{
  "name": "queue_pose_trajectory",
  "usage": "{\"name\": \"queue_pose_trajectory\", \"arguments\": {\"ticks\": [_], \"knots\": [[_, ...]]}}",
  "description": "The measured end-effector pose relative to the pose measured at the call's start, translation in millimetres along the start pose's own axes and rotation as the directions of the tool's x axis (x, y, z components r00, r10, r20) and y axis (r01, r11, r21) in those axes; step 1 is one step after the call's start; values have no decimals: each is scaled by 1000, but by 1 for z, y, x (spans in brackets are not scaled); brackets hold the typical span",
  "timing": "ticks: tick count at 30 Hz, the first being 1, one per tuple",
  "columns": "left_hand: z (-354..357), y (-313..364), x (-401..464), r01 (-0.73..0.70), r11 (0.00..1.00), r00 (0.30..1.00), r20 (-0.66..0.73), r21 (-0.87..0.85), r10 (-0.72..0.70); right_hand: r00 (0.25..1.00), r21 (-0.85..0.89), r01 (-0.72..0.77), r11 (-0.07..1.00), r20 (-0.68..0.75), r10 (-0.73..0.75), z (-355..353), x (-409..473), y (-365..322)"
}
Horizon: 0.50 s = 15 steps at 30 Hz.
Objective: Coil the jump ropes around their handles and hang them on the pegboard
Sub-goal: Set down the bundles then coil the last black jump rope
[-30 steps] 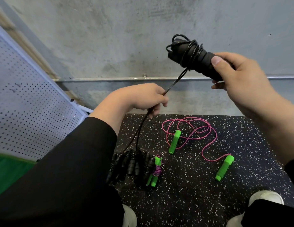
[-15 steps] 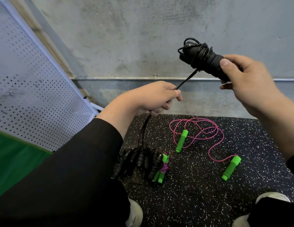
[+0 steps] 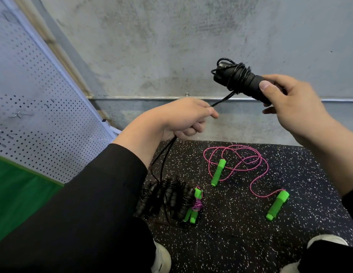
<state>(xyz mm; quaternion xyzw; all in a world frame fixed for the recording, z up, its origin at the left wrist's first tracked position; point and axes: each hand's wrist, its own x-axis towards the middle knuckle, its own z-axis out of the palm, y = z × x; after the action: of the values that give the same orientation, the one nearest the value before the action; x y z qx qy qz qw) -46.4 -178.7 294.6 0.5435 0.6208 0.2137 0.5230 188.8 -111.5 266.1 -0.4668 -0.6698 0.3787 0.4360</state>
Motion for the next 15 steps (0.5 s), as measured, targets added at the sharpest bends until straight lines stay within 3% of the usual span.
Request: {"name": "queue_pose_trajectory", "arguments": {"ticks": [4, 15], "knots": [[3, 14, 11, -106, 992, 987, -126, -67, 97, 999, -11, 1, 1000, -54, -1, -9, 2, 3], [37, 20, 57, -166, 933, 983, -132, -319, 130, 997, -256, -54, 965, -59, 40, -31, 7, 17]]}}
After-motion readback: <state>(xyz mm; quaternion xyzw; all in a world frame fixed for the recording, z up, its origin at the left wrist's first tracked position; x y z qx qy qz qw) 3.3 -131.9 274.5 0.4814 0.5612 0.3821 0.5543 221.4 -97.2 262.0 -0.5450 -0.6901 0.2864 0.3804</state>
